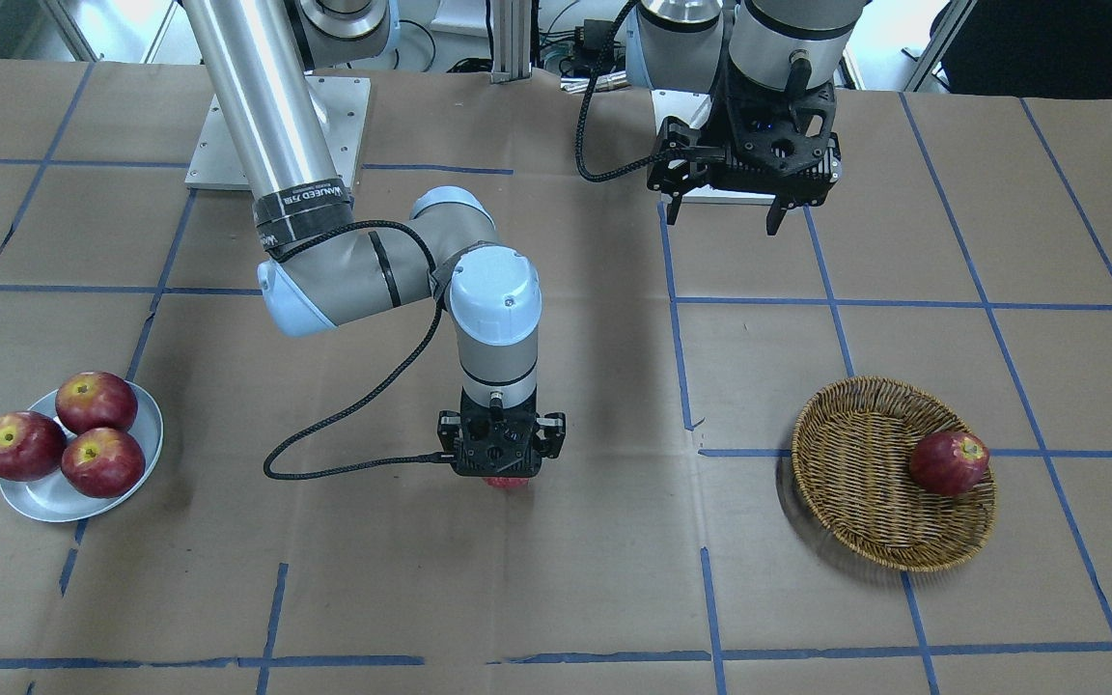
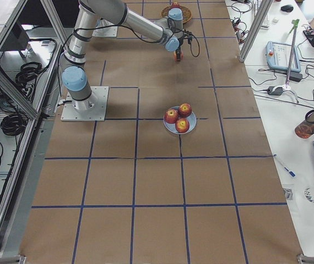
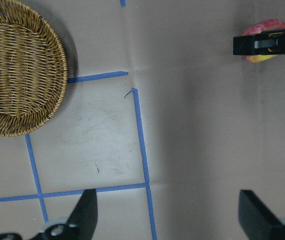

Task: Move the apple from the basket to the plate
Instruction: 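Carry the apple with the right gripper to the white plate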

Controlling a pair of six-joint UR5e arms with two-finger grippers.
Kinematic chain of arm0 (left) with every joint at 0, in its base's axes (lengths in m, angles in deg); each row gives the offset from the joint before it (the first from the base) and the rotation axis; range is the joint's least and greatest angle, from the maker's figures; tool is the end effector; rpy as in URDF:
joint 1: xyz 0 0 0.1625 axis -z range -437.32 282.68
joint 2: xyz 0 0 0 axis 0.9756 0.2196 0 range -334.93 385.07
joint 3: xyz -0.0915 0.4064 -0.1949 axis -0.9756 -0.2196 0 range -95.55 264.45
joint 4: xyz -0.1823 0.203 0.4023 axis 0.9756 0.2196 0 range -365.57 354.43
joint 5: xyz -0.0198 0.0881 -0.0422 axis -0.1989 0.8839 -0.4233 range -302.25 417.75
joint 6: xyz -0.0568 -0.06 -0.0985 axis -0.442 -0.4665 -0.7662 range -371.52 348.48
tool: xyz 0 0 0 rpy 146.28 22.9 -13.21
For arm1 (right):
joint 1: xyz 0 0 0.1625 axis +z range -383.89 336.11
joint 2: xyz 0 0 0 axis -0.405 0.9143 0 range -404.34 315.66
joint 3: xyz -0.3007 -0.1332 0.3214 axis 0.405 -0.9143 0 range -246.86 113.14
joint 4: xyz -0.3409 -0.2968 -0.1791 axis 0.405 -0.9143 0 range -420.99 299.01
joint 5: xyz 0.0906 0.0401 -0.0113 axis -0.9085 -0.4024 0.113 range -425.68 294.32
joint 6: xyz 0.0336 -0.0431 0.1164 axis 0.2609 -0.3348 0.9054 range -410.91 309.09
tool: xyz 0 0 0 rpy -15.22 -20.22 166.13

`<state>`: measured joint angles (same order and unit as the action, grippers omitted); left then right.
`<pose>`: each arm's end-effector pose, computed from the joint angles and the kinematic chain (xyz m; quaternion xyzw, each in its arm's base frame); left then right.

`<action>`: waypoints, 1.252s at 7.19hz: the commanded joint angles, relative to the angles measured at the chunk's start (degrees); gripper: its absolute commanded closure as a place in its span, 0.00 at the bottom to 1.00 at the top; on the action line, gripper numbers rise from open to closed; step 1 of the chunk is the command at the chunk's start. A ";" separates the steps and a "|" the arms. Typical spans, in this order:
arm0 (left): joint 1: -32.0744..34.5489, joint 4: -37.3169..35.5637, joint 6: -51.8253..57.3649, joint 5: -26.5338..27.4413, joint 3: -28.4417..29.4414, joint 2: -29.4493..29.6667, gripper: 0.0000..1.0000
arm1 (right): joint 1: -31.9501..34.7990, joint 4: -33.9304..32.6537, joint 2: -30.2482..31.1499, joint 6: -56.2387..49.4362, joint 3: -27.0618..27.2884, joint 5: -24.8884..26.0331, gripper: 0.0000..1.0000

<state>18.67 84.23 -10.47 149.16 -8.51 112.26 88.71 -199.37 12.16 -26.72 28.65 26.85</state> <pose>-0.1862 -0.5281 0.4922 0.0613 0.9980 -0.0009 0.0123 0.4009 -0.6308 0.1412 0.0156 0.9963 -0.0837 0.0122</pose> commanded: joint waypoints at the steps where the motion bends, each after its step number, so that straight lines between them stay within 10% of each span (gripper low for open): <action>1: 0.08 -0.07 0.00 0.00 -0.47 -0.08 0.01 | -0.80 -0.04 1.23 -0.72 -0.42 0.28 0.51; 6: 0.25 -0.07 -0.17 -0.09 -0.38 0.00 0.01 | -20.00 23.03 20.99 -28.34 -0.95 2.30 0.51; 9: 0.34 -0.07 0.00 -0.27 -0.47 -0.70 0.01 | -32.67 25.44 24.71 -41.12 1.33 2.13 0.51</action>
<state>18.99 84.16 -10.48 148.96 -8.96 111.76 61.09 -174.54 35.92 -63.29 29.20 29.05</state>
